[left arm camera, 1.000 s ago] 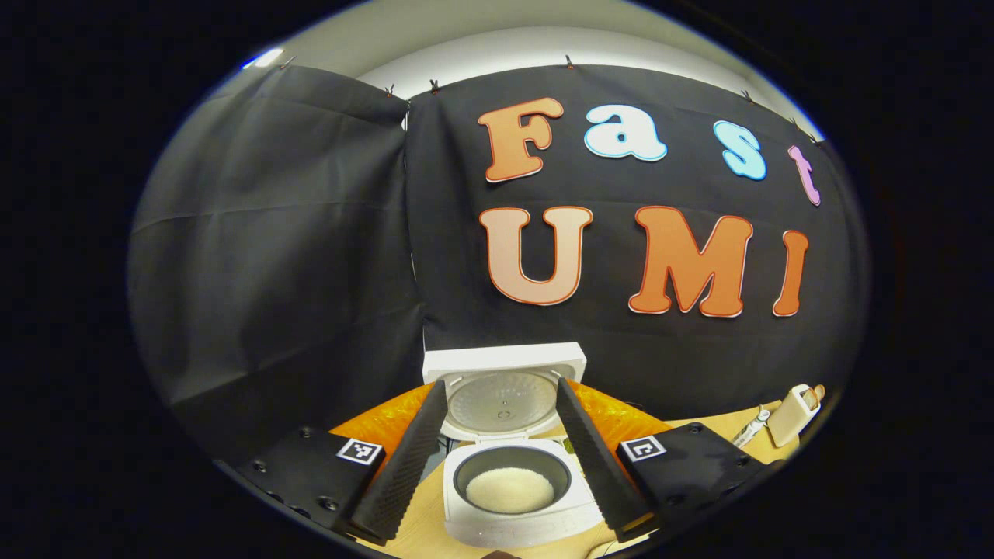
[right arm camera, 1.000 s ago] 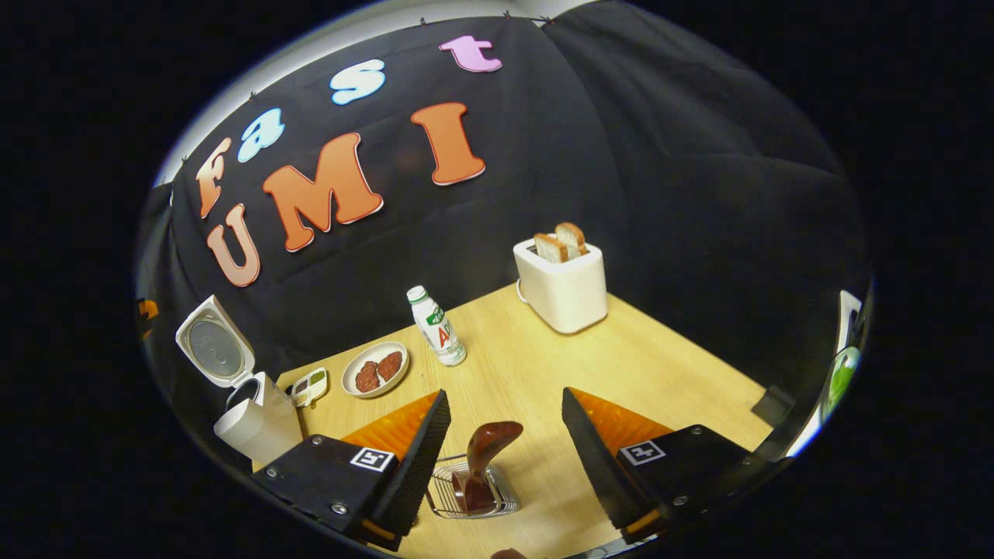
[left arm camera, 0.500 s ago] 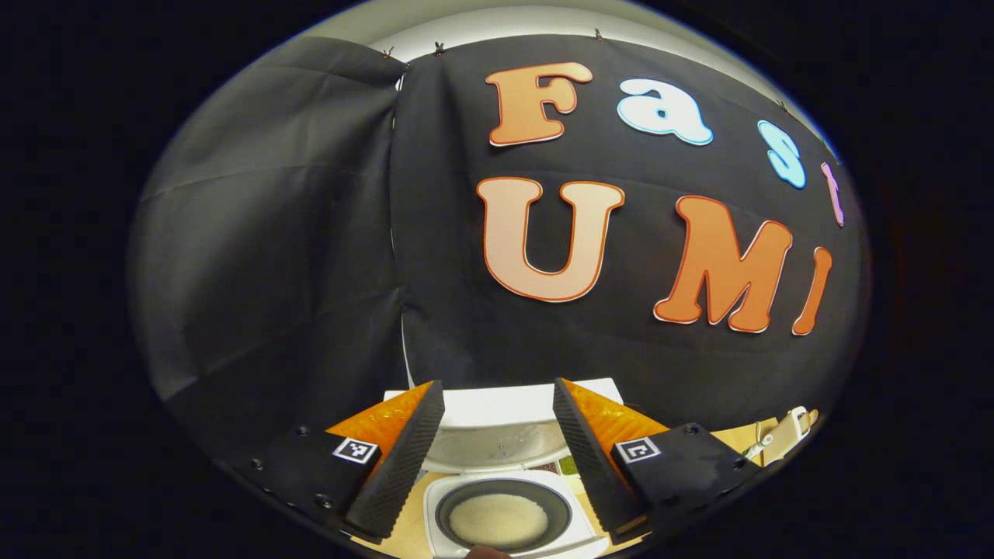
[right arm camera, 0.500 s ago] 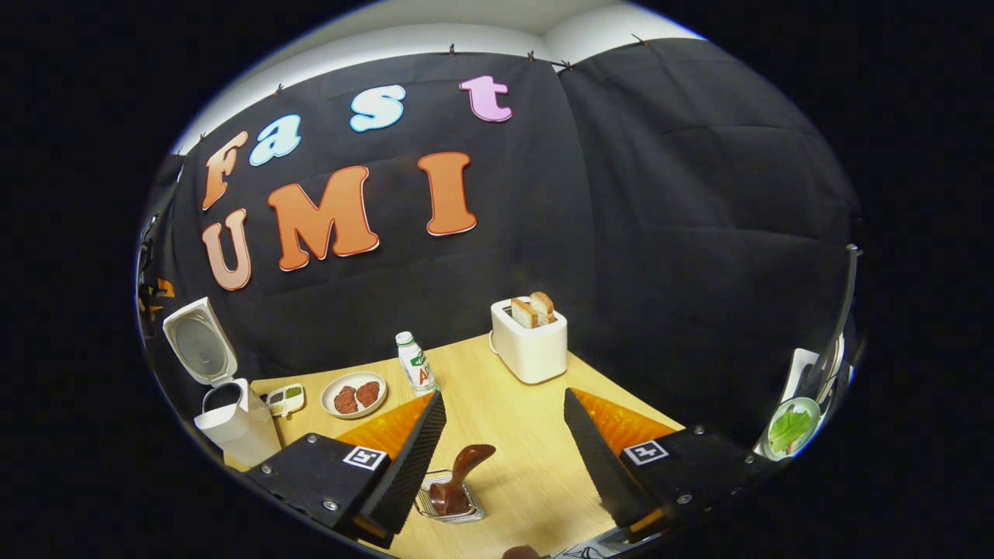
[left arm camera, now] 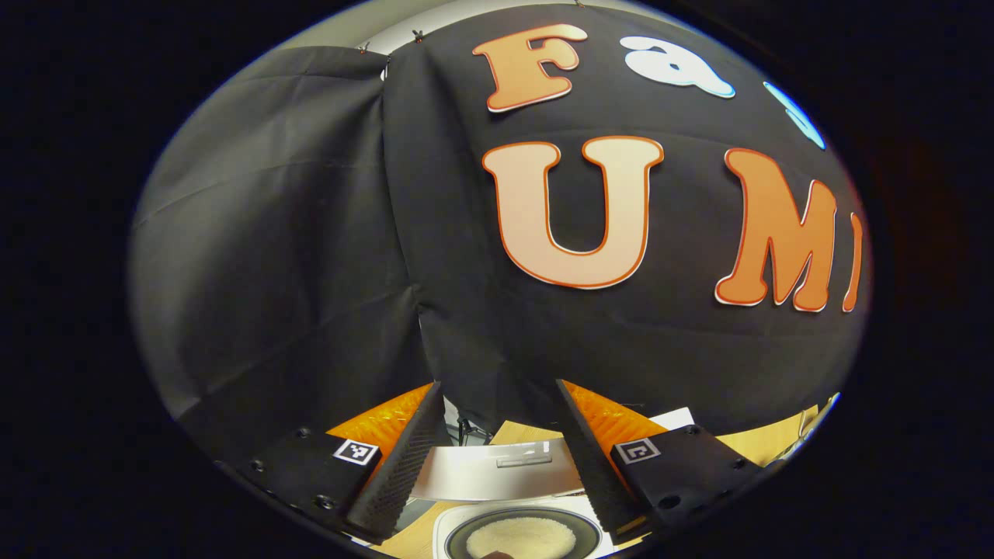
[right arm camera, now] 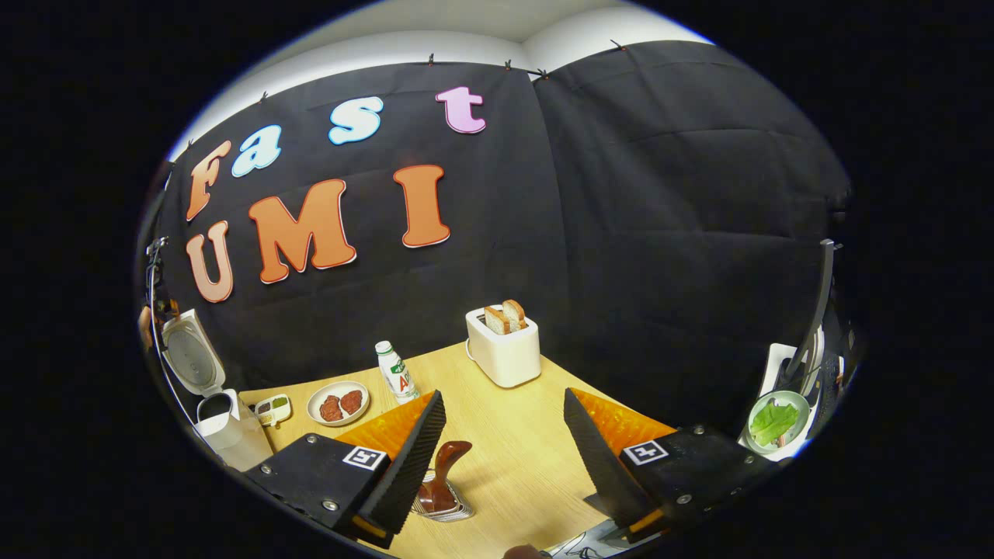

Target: Close the left gripper, press the button to open the rice cooker; take a wooden spoon from the chopstick holder with the right hand, scoop a spoonful of rice and pour it into the rice cooker, then put the wooden spoon back into the chopstick holder.

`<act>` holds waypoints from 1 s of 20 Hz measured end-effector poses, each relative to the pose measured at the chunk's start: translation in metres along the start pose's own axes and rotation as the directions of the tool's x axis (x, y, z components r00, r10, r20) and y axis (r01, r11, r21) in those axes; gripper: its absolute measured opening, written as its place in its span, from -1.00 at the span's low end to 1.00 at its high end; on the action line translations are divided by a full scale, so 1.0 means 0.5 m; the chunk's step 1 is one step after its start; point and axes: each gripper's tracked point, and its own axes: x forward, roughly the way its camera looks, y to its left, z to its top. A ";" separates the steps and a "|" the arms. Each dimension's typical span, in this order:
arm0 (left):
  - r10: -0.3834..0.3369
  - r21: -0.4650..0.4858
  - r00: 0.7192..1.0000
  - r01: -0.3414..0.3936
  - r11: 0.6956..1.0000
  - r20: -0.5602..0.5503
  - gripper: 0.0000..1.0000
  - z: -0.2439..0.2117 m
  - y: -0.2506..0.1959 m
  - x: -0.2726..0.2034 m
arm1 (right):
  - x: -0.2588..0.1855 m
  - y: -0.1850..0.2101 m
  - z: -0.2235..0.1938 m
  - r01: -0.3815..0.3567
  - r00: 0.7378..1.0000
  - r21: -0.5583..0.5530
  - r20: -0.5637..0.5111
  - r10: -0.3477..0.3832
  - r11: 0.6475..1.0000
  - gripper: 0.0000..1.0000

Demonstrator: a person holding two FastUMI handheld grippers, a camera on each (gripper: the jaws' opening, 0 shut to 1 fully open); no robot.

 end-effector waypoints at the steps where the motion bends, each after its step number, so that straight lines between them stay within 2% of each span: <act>1: 0.004 0.007 1.000 -0.004 1.000 0.002 0.92 -0.004 0.000 0.008 | -0.001 -0.005 0.003 0.002 1.000 -0.002 0.004 -0.002 1.000 0.90; 2: 0.001 0.010 1.000 -0.001 1.000 0.007 0.92 -0.008 -0.004 0.007 | 0.000 -0.009 0.002 0.002 1.000 -0.006 0.007 -0.002 1.000 0.90; 4: -0.060 -0.019 0.998 0.060 0.998 -0.008 0.90 -0.008 -0.024 0.011 | 0.005 -0.022 -0.015 0.012 1.000 -0.011 -0.017 -0.012 1.000 0.91; 9: -0.114 -0.049 0.987 0.109 0.993 -0.110 0.92 -0.042 -0.045 -0.019 | 0.013 -0.022 -0.048 -0.008 0.998 0.002 -0.063 0.008 1.000 0.90; 13: -0.160 -0.101 0.953 0.138 0.985 -0.256 0.92 -0.111 -0.056 -0.087 | 0.027 -0.007 -0.044 -0.054 0.996 -0.017 -0.068 0.052 0.998 0.90; 16: -0.175 -0.165 0.926 0.126 0.978 -0.334 0.94 -0.169 -0.068 -0.150 | 0.043 0.016 -0.034 -0.101 0.993 -0.022 -0.070 0.100 0.995 0.90; 17: -0.177 -0.172 0.915 0.121 0.978 -0.363 0.84 -0.201 -0.068 -0.167 | 0.053 0.024 -0.035 -0.118 0.990 -0.022 -0.076 0.116 0.993 0.90; 18: -0.178 -0.179 0.906 0.116 0.977 -0.383 0.94 -0.223 -0.069 -0.187 | 0.057 0.034 -0.034 -0.138 0.987 -0.023 -0.081 0.136 0.990 0.90; 20: -0.186 -0.182 0.890 0.119 0.976 -0.415 0.94 -0.261 -0.077 -0.219 | 0.067 0.046 -0.028 -0.172 0.982 -0.043 -0.080 0.168 0.984 0.90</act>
